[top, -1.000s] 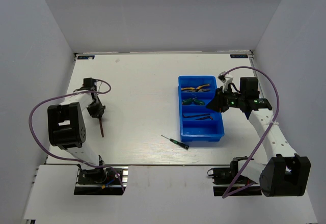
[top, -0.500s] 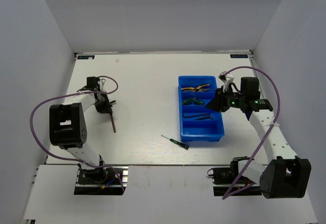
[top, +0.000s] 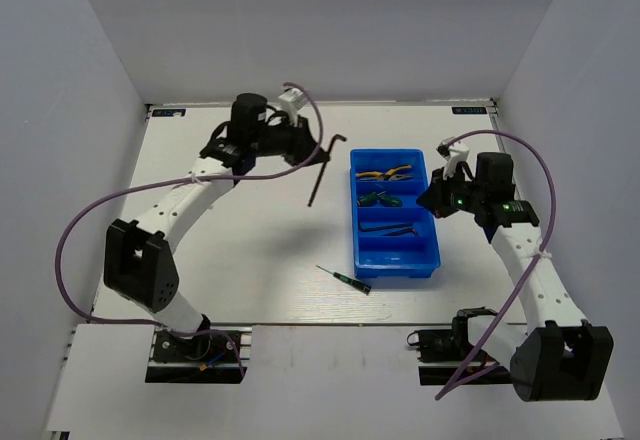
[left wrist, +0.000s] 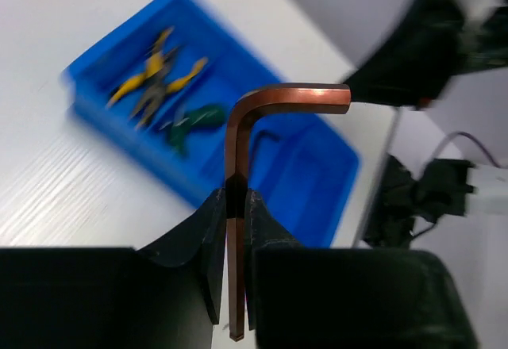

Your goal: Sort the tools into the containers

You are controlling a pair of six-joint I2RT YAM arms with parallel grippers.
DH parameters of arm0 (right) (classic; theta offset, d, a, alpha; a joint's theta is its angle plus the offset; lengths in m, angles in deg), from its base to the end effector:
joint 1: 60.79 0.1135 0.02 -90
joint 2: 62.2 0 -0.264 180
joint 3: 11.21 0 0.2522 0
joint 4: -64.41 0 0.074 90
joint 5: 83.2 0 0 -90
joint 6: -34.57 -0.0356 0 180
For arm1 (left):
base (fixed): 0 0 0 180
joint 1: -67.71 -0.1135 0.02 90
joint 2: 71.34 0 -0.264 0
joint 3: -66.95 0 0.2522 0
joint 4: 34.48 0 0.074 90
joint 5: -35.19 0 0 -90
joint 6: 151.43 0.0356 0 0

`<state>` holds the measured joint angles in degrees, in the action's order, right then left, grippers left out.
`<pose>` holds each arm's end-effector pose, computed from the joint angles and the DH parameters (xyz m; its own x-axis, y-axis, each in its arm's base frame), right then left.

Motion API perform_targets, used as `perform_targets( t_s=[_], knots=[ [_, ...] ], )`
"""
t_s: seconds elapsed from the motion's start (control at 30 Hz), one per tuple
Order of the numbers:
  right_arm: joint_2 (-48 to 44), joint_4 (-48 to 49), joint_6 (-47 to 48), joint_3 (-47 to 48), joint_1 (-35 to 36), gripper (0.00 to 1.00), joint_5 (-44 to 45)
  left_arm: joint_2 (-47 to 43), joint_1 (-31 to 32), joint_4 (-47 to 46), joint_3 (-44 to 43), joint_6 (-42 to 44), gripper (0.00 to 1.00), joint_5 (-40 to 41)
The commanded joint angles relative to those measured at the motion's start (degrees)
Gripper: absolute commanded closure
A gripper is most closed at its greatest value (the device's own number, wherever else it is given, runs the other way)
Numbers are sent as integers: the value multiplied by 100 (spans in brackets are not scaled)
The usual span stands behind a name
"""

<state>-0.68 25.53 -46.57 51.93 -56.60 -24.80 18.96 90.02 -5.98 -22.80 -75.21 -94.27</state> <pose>0.2273 0.0354 0.2895 -0.5230 -0.1698 -0.8353 -0.5654 0.8024 0.1909 0.3266 -0.1585 0.3258 -0.6285 0.0591 -0.7755 0.6769 0.5328 -0.5079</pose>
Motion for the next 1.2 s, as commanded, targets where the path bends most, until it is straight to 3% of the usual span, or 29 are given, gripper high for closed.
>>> perform_targets(
  t_s=[0.0, 0.03, 0.13, 0.27, 0.43, 0.7, 0.9, 1.03, 1.17],
  knots=[
    [-333, 560, -104, -87, -6, 100, 1092, 249, 555, -770, -548, -71, 100, -913],
    [-403, 605, -95, -96, -23, 100, 1712, 573, 643, -1032, -636, -159, 100, -992],
    [-553, 693, 27, -87, -14, 100, 2383, 971, 1055, -1499, -821, -326, 100, -1274],
    [-624, 799, 89, -166, -93, 100, 2597, 1559, 1636, -1984, -1295, -214, 100, -1170],
    [-676, 798, 80, -140, -129, 100, 2667, 2359, 2119, -1492, -2059, 472, 100, -591],
    [-667, 799, 63, -149, -190, 100, 2694, 2808, 2454, -668, -2210, 1202, 99, 138],
    [-676, 746, 28, -157, -199, 100, 2457, 2914, 2507, -403, -2157, 1536, 84, 833],
    [-667, 737, 36, -175, -225, 100, 2307, 3098, 2507, -96, -2315, 1720, 83, 949],
    [-667, 720, 72, -192, -243, 99, 2193, 3099, 2560, -42, -2377, 1721, 57, 1001]
  ],
)
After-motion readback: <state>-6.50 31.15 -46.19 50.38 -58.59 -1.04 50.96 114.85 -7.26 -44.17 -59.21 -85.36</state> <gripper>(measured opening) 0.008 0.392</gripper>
